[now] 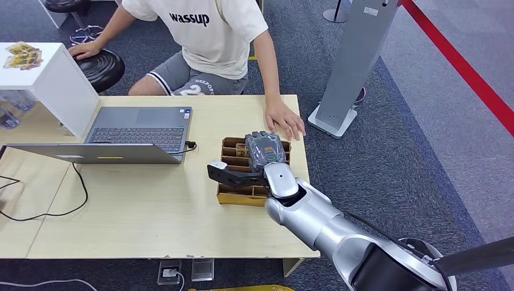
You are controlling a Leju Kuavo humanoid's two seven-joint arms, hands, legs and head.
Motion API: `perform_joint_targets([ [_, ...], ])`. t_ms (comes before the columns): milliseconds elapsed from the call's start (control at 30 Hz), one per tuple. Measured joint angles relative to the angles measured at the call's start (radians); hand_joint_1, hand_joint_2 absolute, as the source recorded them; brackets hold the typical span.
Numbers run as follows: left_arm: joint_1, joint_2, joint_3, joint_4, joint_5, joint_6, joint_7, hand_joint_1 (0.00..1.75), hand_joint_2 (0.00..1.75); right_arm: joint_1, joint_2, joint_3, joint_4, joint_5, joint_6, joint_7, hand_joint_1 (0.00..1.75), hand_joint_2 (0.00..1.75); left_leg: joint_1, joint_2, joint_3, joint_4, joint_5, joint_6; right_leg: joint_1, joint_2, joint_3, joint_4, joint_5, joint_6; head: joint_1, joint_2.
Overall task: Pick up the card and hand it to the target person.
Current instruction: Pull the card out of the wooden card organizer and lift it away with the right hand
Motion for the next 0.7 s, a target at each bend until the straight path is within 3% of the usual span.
perform_joint_targets([
  [500,0.0,0.0,0.0,0.0,0.0,0.001,-0.003,0.0,0.0,0.0,0.0,0.0,0.001,0.004,-0.003,0.002,0.97,1.75,0.0,0.0,0.0,0.0,0.0,0.0,0.0,0.0,0.0,0.0,0.0,0.0,0.0,0.0],
  [700,0.0,0.0,0.0,0.0,0.0,0.002,-0.001,0.0,0.0,0.0,0.006,0.0,0.002,0.005,-0.003,0.001,1.19,1.75,0.0,0.0,0.0,0.0,0.0,0.0,0.0,0.0,0.0,0.0,0.0,0.0,0.0,0.0],
])
